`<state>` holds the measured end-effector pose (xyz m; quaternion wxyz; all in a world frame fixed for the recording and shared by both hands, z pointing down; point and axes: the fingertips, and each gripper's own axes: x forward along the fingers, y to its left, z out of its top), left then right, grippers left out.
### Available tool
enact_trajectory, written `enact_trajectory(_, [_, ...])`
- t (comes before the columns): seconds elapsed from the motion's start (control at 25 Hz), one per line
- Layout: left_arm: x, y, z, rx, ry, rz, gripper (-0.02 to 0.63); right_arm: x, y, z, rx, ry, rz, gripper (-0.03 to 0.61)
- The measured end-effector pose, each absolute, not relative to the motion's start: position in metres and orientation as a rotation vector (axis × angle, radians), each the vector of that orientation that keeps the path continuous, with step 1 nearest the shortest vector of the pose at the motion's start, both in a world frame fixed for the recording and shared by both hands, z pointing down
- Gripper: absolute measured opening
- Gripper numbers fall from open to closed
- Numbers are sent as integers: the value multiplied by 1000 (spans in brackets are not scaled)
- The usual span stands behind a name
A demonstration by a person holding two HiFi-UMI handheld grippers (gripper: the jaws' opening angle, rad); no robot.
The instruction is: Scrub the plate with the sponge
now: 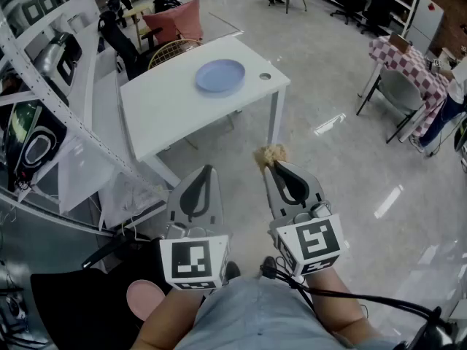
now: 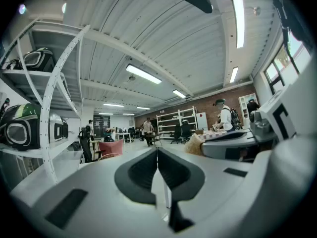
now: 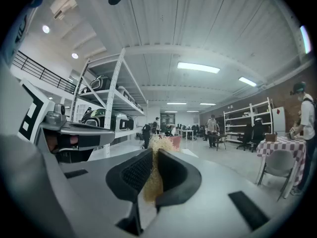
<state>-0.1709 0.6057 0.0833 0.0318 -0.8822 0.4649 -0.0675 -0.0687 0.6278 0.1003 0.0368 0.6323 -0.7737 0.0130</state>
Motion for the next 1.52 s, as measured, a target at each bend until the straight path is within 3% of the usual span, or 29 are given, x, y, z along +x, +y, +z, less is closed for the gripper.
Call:
enact_trajectory(0.88, [-111,605,107,-2649,1484,-306,15,-8,623,116,1858,-2491,129,43])
enact_trajectory(1.52, [-133,437,118,-2717,1483,-278,15,-38,451,128,1813,-2470,174,43])
